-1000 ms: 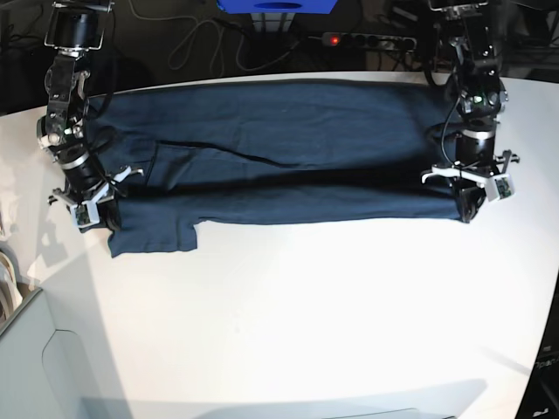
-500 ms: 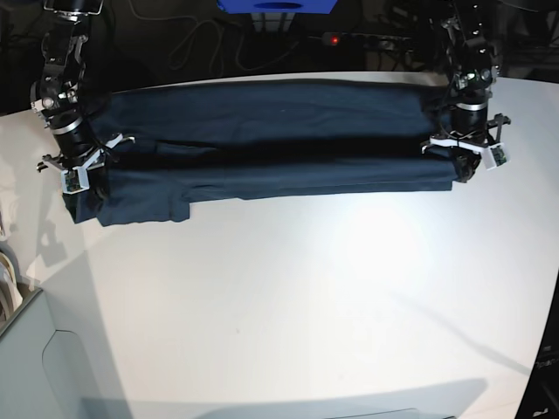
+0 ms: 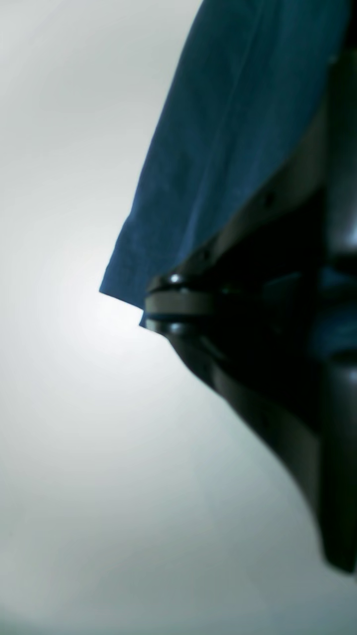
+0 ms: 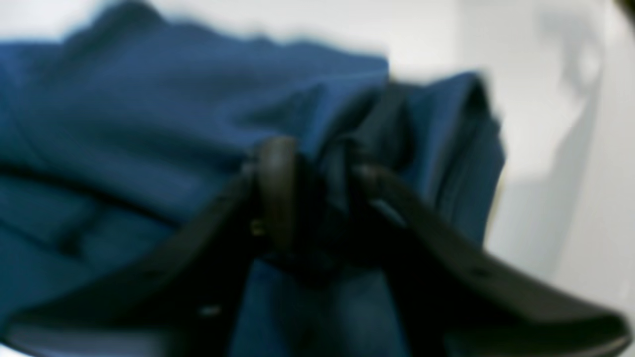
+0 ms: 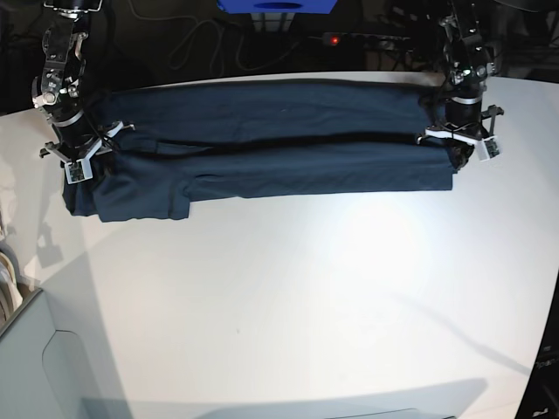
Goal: Fold the T-shirt properly
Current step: 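Lower the folded hem onto the shirt and adjust with both grippers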
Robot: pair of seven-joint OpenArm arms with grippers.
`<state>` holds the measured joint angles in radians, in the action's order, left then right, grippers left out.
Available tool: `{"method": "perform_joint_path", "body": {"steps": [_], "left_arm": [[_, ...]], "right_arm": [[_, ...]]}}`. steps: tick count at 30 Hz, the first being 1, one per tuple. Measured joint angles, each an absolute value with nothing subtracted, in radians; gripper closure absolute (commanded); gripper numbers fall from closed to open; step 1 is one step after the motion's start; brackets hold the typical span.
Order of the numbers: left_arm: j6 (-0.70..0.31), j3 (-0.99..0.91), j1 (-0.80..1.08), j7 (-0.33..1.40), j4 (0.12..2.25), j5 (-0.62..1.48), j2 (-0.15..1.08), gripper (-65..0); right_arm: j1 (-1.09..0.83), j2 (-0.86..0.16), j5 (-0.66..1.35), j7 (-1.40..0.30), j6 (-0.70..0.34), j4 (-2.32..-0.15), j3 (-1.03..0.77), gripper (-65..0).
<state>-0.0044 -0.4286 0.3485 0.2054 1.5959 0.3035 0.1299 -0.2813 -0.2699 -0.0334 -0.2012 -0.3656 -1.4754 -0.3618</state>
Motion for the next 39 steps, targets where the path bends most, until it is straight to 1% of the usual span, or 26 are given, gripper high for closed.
{"method": "perform_joint_path", "body": {"steps": [1, 3, 5, 9, 12, 18, 25, 26, 28, 29, 30, 32, 33, 34, 36, 38, 39], "left_arm": [[-0.004, -0.429, 0.349, 0.205, 1.596, 0.304, 0.130, 0.0], [-0.004, -0.429, 0.349, 0.206, 1.596, 0.303, 0.130, 0.0], [-0.004, -0.428, 0.349, 0.206, 1.596, 0.303, 0.130, 0.0], [-0.004, -0.428, 0.349, 0.206, 1.596, 0.303, 0.130, 0.0], [-0.004, -0.428, 0.349, 0.205, 1.596, 0.303, 0.130, 0.0], [-0.004, -0.427, 0.349, 0.204, 1.596, 0.304, 0.130, 0.0], [-0.004, -0.427, 0.349, 0.205, 1.596, 0.303, 0.130, 0.0], [-0.004, -0.427, 0.349, 0.205, 1.596, 0.303, 0.130, 0.0], [-0.004, -0.427, 0.349, 0.205, 1.596, 0.303, 0.130, 0.0], [-0.004, -0.427, 0.349, 0.205, 1.596, 0.303, 0.130, 0.0], [-0.004, -0.427, 0.349, 0.205, 1.596, 0.303, 0.130, 0.0], [-0.004, -0.427, 0.349, 0.205, 1.596, 0.303, 0.130, 0.0], [-0.004, -0.427, 0.349, 0.205, 1.596, 0.303, 0.130, 0.0], [-0.004, -0.427, 0.349, 0.205, 1.596, 0.303, 0.130, 0.0], [-0.004, -0.427, 0.349, 0.205, 1.596, 0.303, 0.130, 0.0], [-0.004, -0.427, 0.349, 0.206, 1.596, 0.304, 0.130, 0.0], [-0.004, -0.427, 0.348, 0.205, 1.596, 0.303, 0.130, 0.0]], "right_arm": [[-0.287, -0.268, -0.035, -0.204, -0.366, -1.491, -0.372, -33.8], [-0.303, -0.261, -0.030, -0.186, -0.366, -1.551, -0.417, -39.1], [-0.322, -0.268, -0.027, -0.175, -0.365, -1.615, -0.458, -40.7], [-0.327, -0.268, -0.032, -0.191, -0.366, -1.657, -0.453, -40.9], [-0.287, -0.266, -0.032, -0.208, -0.365, -1.643, -0.430, -40.9], [-0.151, -0.266, -0.032, -0.330, -0.366, -1.515, -0.376, -40.9], [-0.126, -0.267, -0.032, -0.338, -0.366, -1.407, -0.376, -40.1], [-0.128, -0.266, -0.033, -0.336, -0.366, -1.407, -0.376, -38.8], [-0.129, -0.266, -0.033, -0.333, -0.392, -1.407, -0.376, -32.2], [-0.129, -0.266, -0.033, -0.334, -0.432, -1.407, -0.378, -27.1], [-0.129, -0.267, -0.032, -0.334, -0.474, -1.407, -0.380, -20.5], [-0.137, -0.265, -0.031, -0.332, -0.516, -1.408, -0.380, -7.9], [-0.144, -0.266, -0.031, -0.334, -0.527, -1.408, -0.380, -0.4], [-0.149, -0.266, -0.033, -0.337, -0.530, -1.412, -0.380, 0.0], [-0.163, -0.266, -0.039, -0.339, -0.532, -1.433, -0.382, -1.6], [-0.185, -0.266, -0.043, -0.337, -0.535, -1.478, -0.383, 0.0], [-0.199, -0.266, -0.042, -0.337, -0.540, -1.509, -0.385, -0.2]]}}
